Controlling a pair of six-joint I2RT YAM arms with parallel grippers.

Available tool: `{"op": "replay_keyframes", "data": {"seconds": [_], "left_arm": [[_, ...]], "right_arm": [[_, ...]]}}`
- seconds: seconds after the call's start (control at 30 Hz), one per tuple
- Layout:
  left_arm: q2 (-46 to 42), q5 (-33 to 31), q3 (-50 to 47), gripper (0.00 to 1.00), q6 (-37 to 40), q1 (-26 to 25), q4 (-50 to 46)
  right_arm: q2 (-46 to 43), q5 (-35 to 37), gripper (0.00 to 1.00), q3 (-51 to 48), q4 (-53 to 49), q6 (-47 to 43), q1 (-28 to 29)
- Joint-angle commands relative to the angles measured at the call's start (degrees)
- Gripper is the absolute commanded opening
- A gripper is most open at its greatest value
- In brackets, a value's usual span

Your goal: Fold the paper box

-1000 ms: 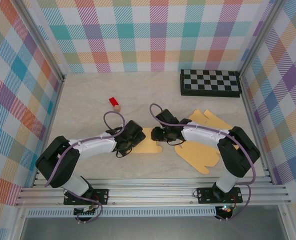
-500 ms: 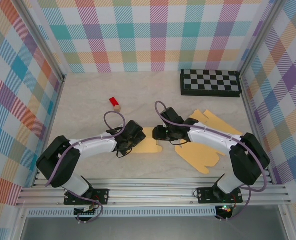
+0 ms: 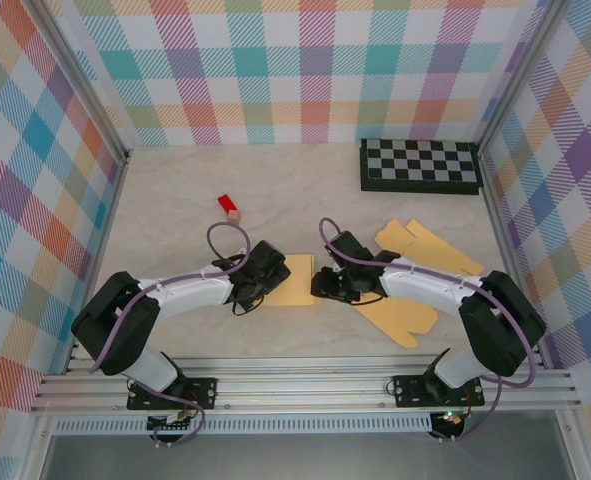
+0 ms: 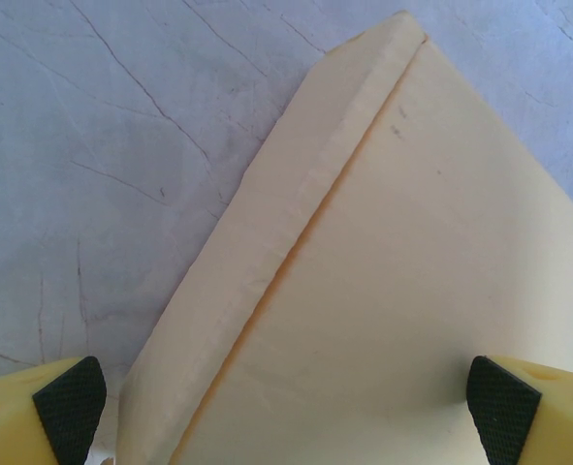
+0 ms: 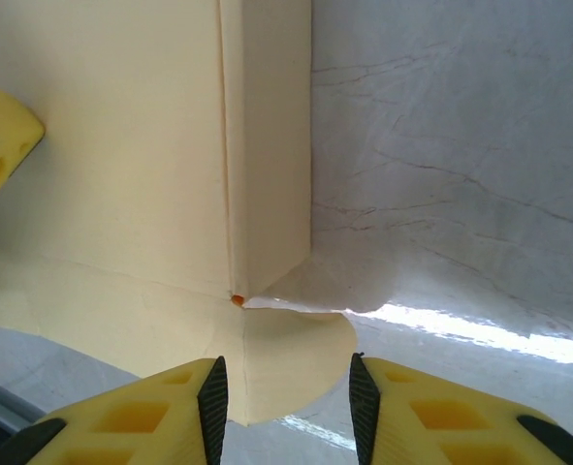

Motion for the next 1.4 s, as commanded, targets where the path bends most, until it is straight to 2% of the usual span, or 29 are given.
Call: {"op": "replay_keyframes", "data": {"seconds": [0.0,0.2,0.47,0.67,1.07,1.37], "left_arm": [[1.2,-2.6,-0.7,0.97,0.0,-0.3,-5.1],[1.2,-2.9,-0.7,0.97,-0.1,-0.4,-5.5],[1.5,-3.0,-0.8,0.97,0.0,-0.3,-5.6],[2.1,-3.0,-0.8,0.97,-0.1,-0.4,-5.2],[2.1,-3.2,-1.3,0.96,-0.3,-0.4,-5.1],[2.1,-3.2,-1.2,0.96,-0.2,-0.3,-5.2]], "right_arm": [[-0.5,-4.7,0.40,-1.4,5.4,4.1,-0.1],[2.7,-7.5,0.40,-0.4,7.5,5.0,0.6],[4.7,-5.4,0.41,1.7,3.3,2.9,1.3],[5.4,-7.6,0.40,0.7,7.2,3.2,1.4],[5.4,-4.3,0.35,0.9,6.3,-1.3,1.5],[5.6,-4.7,0.32,-2.4,13.1,-4.6,1.5]]}}
